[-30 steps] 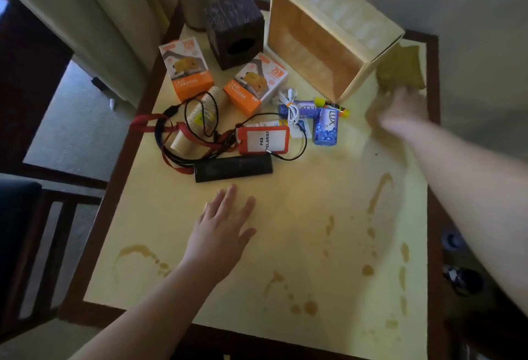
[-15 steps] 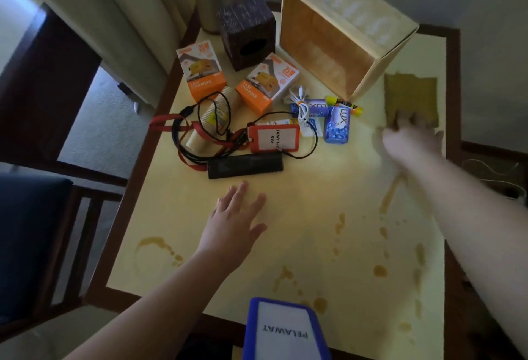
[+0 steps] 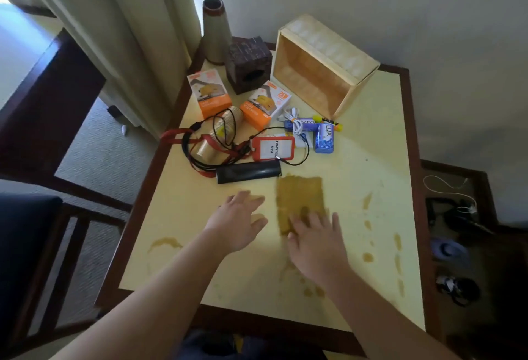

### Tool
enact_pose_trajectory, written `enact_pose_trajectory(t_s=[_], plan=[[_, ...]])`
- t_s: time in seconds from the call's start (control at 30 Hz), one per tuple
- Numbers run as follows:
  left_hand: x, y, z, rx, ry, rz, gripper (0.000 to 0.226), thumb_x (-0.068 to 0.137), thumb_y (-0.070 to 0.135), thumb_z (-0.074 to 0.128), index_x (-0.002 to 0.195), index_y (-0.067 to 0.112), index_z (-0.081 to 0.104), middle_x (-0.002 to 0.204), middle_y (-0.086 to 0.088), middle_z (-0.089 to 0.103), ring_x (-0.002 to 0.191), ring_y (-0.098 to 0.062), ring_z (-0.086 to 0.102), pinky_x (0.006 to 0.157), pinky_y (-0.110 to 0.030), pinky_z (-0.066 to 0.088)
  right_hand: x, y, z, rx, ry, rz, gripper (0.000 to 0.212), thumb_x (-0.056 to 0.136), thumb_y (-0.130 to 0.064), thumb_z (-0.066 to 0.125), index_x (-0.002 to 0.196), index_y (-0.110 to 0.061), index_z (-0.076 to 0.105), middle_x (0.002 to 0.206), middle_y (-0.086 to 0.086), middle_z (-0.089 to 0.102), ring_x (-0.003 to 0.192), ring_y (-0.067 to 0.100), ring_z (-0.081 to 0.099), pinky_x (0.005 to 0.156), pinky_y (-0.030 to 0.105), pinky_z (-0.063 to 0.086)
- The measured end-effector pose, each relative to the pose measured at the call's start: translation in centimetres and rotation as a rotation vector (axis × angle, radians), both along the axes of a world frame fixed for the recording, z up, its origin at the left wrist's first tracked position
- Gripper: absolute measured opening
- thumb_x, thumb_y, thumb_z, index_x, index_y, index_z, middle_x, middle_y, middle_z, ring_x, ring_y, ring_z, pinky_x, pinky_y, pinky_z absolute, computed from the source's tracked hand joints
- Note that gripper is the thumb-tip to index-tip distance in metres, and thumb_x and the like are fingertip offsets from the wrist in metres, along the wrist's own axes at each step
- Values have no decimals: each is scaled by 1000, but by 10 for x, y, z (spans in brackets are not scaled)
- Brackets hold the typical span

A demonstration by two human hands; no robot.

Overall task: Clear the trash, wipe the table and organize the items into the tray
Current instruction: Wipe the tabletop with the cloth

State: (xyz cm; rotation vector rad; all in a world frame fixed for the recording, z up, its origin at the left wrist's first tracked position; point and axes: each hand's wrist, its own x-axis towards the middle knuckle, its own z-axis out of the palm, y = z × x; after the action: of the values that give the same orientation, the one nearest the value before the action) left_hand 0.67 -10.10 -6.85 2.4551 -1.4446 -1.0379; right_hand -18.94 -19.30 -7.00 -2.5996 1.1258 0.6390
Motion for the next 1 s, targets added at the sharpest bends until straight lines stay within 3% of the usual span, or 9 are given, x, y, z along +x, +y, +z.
enact_pose_trajectory(t_s=[0.1,0.17,0.27,0.33,0.5,0.57,0.87,1.0], plan=[[5,35,12,-104,24,83,62,104,56,47,161,40,31,170,6,25,155,-22,24,123,-42,31,7,6,-1,-12,-135,25,51,106,-48,26,154,-40,40,161,1,38,149,28,32,128,50,12],[10,71,18,-155,14,147,58,104,57,47,158,43,35,169,10,26,155,-18,24,123,-39,30,12,-7,-11,8,-200,-31,56,109,-42,27,164,-34,22,173,6,12,158,31,14,129,44,12],[20,128,20,-151,-19,259,53,103,57,48,155,47,37,168,15,26,154,-16,26,122,-39,30,20,-11,-35,31,-148,1,63,107,-39,5,166,-20,-5,172,12,-14,159,35,-10,129,49,14],[28,165,18,-138,-55,354,54,102,57,51,154,47,38,167,15,28,153,-15,29,122,-39,32,30,8,-45,23,-136,-2,63,106,-37,-1,165,-16,-9,171,17,-15,158,39,-10,128,52,15],[48,237,8,-123,-109,630,64,99,58,54,157,38,37,165,7,34,152,-19,31,123,-43,33,70,84,-52,8,-164,174,62,110,-35,7,163,-11,-13,168,15,-25,156,32,-23,126,44,-9],[54,256,2,-91,-96,692,68,99,58,55,160,35,33,166,5,33,152,-20,31,123,-43,34,95,105,-54,32,-162,217,63,110,-37,6,162,-8,-17,167,16,-30,154,29,-28,126,42,-12],[52,293,-15,-4,16,648,80,101,59,52,167,33,14,173,16,5,159,-13,17,128,-37,24,248,128,-58,86,-169,414,69,108,-41,11,161,-11,-21,166,11,-33,155,23,-29,128,40,-13],[60,299,-14,-65,38,639,77,103,56,53,166,33,16,173,16,12,157,-11,21,126,-32,25,298,110,-54,63,-58,413,66,108,-43,11,161,-23,-23,167,11,-32,156,26,-27,128,41,-12]])
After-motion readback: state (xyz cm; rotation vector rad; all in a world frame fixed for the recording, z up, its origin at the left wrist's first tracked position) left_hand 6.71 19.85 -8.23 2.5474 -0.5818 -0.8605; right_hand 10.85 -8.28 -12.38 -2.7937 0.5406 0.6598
